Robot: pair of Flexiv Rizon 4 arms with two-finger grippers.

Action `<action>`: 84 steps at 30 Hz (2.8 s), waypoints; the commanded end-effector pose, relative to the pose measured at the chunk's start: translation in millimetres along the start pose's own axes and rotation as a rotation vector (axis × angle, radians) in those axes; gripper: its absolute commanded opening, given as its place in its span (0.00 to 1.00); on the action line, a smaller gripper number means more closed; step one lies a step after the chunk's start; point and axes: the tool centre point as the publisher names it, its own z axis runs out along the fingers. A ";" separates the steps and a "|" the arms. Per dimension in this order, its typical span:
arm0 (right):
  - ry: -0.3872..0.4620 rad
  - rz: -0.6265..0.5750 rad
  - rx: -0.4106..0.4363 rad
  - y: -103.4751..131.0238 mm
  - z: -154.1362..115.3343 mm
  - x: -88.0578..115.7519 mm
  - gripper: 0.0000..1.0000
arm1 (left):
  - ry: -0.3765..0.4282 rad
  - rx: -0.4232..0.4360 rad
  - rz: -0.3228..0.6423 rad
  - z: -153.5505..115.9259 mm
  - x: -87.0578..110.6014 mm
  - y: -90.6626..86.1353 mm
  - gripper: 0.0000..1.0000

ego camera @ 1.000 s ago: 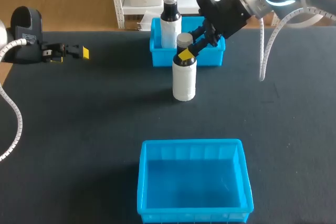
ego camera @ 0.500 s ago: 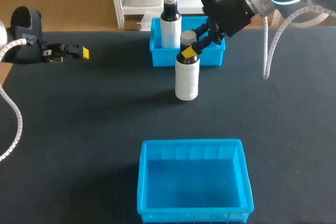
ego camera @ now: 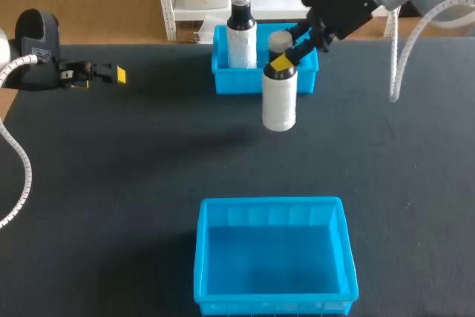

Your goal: Pick up the bottle, and place it in the far bin if it is heavy, or in the near bin if it is light.

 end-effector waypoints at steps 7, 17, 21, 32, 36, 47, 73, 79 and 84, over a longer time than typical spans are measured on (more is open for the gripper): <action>0.008 0.012 0.083 16.2 -45.3 11.5 0.00 | 0.000 0.000 0.000 0.0 0.0 0.0 1.00; 0.015 0.039 0.146 19.7 -80.4 26.8 0.00 | 0.000 0.000 0.000 0.0 0.0 0.0 1.00; 0.014 0.054 0.165 21.2 -91.8 33.3 0.00 | 0.000 0.000 0.000 0.0 0.0 0.0 1.00; 0.025 0.093 0.208 24.0 -118.4 48.3 0.00 | 0.000 0.000 0.000 0.0 0.0 0.0 1.00; 0.026 0.117 0.223 19.1 -129.7 55.7 0.00 | 0.000 0.000 0.000 0.0 0.0 0.0 1.00; 0.054 0.155 0.270 -10.9 -159.9 58.3 0.00 | 0.000 0.000 0.000 0.0 0.0 0.0 1.00; 0.069 0.036 0.251 -138.5 -152.7 -3.8 0.00 | 0.000 0.000 0.000 0.0 0.0 0.0 1.00; 0.054 0.023 0.212 -157.9 -137.3 -10.2 0.00 | 0.000 0.000 0.000 0.0 0.0 0.0 1.00; 0.038 0.020 0.164 -165.7 -121.1 -15.2 0.00 | 0.000 0.000 0.000 0.0 0.0 0.0 1.00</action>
